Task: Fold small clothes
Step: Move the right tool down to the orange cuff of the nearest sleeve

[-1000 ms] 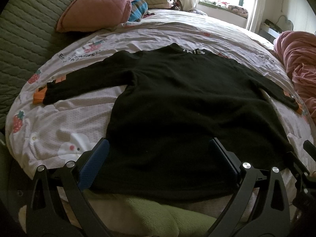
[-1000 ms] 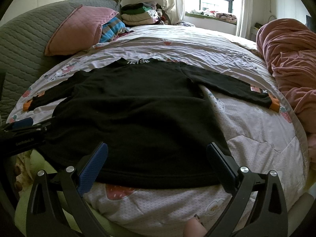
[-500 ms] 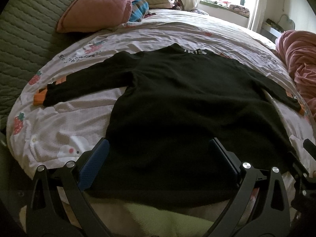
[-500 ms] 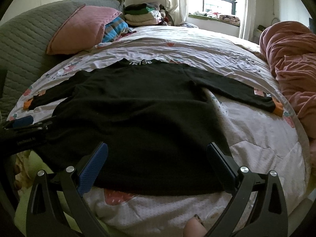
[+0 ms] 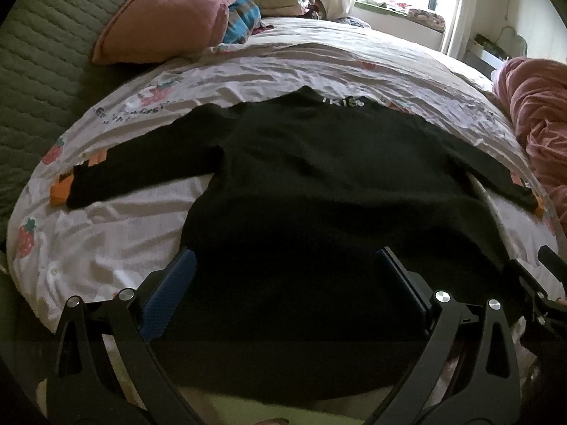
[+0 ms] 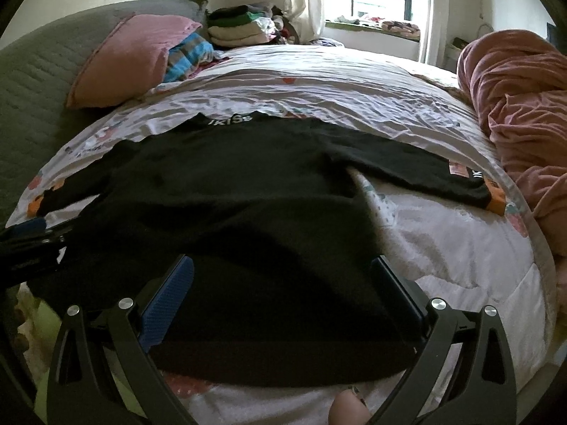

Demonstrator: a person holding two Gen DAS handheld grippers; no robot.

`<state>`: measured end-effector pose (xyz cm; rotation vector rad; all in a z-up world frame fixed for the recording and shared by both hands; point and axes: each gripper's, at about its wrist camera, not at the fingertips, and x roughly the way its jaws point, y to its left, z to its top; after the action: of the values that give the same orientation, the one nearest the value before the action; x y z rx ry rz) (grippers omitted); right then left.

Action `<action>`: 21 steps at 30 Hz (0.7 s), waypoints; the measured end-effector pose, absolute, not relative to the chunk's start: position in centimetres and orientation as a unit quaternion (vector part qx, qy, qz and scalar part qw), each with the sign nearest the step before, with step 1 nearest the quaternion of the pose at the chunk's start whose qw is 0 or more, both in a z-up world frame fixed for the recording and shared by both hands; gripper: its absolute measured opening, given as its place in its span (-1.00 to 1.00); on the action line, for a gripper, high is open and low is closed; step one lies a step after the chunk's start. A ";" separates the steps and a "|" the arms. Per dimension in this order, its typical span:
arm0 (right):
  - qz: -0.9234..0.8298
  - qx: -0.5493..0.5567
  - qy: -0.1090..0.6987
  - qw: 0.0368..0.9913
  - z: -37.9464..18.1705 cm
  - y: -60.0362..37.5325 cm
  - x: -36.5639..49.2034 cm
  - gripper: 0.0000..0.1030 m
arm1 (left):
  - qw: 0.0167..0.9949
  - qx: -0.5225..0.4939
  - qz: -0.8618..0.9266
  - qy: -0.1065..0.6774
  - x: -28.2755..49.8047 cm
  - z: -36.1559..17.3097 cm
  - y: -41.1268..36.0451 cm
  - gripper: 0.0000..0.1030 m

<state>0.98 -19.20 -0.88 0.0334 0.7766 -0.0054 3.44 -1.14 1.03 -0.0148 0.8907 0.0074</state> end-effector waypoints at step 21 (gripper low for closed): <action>-0.048 0.047 0.386 0.920 -1.9 -24.3 8.1 0.92 | 0.895 0.003 -0.011 0.446 11.0 1.0 -4.5 0.83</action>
<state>8.14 -24.34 -1.95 0.0972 0.7934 -0.0995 10.99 -4.50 1.04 0.0063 0.9251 -0.0233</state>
